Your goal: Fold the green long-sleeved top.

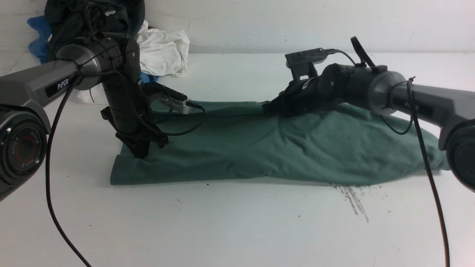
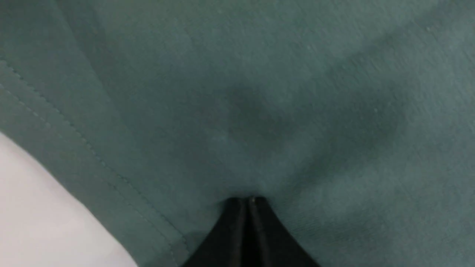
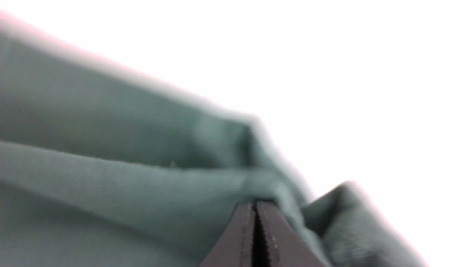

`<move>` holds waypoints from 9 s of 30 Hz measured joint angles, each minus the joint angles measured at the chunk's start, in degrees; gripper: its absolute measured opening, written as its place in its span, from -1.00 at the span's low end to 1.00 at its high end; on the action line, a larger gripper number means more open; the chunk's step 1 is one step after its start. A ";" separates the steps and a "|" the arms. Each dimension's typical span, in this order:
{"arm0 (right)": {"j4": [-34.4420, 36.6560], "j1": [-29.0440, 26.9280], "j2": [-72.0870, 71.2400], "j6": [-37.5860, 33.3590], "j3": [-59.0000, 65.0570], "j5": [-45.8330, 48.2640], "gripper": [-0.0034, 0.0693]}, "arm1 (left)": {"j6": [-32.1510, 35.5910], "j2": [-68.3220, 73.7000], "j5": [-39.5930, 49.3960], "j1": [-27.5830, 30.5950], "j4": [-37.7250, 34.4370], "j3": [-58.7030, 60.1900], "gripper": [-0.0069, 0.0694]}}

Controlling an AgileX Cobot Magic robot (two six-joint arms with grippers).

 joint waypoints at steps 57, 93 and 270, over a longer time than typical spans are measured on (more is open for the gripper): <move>-18.75 -29.82 -23.93 6.88 35.55 13.35 -0.95 | -0.40 0.59 0.83 0.26 -4.04 -0.50 -0.84; -2.39 -27.91 -14.30 -6.00 20.95 29.58 -0.06 | 0.48 0.46 0.79 0.64 -5.51 -0.50 -0.84; 0.25 -6.46 -112.37 -4.58 65.71 -0.23 -0.95 | -25.30 -119.79 -24.92 -16.00 12.32 79.56 -0.84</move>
